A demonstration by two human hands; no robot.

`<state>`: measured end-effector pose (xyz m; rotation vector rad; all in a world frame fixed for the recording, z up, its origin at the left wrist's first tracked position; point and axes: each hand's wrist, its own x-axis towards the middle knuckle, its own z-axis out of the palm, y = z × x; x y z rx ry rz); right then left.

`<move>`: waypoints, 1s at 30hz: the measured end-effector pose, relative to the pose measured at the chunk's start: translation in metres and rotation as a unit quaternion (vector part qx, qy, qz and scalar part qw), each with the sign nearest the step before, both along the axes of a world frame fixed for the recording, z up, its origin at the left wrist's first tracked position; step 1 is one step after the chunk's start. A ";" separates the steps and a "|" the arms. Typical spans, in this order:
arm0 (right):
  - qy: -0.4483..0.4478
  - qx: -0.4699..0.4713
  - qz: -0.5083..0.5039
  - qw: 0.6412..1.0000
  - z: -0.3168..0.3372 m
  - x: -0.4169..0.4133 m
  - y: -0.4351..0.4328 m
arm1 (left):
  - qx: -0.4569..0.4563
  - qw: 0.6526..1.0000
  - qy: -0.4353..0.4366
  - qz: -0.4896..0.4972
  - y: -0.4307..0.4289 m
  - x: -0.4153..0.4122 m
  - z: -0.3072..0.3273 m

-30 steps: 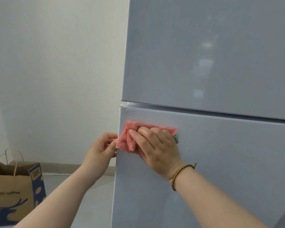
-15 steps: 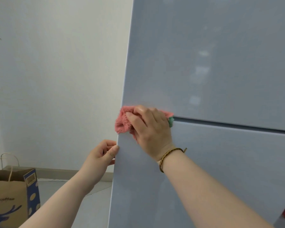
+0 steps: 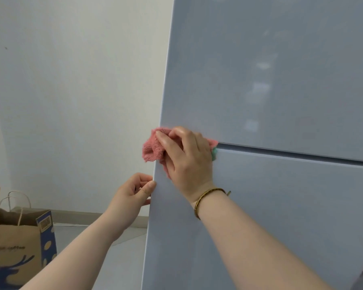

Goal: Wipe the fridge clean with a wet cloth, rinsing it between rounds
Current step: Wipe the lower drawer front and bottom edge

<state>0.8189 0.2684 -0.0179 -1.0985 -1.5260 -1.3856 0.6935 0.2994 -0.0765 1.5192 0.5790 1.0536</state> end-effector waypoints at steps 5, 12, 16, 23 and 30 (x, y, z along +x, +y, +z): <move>-0.020 0.039 -0.052 0.998 -0.012 0.057 -0.039 | 0.002 1.000 0.015 -0.001 -0.002 -0.003 0.002; 0.075 0.095 -0.077 0.990 -0.048 0.030 -0.015 | -0.016 0.998 0.064 -0.013 0.000 -0.015 0.018; -0.057 -0.004 -0.072 0.996 -0.100 0.013 -0.014 | 0.035 0.999 0.012 0.028 -0.001 -0.018 0.038; -0.067 -0.037 -0.011 0.997 -0.050 0.024 -0.020 | 0.108 0.986 0.057 0.112 -0.006 -0.008 0.047; -0.079 -0.042 -0.019 0.996 -0.090 0.008 -0.014 | 0.062 0.992 0.038 0.103 0.000 -0.001 0.048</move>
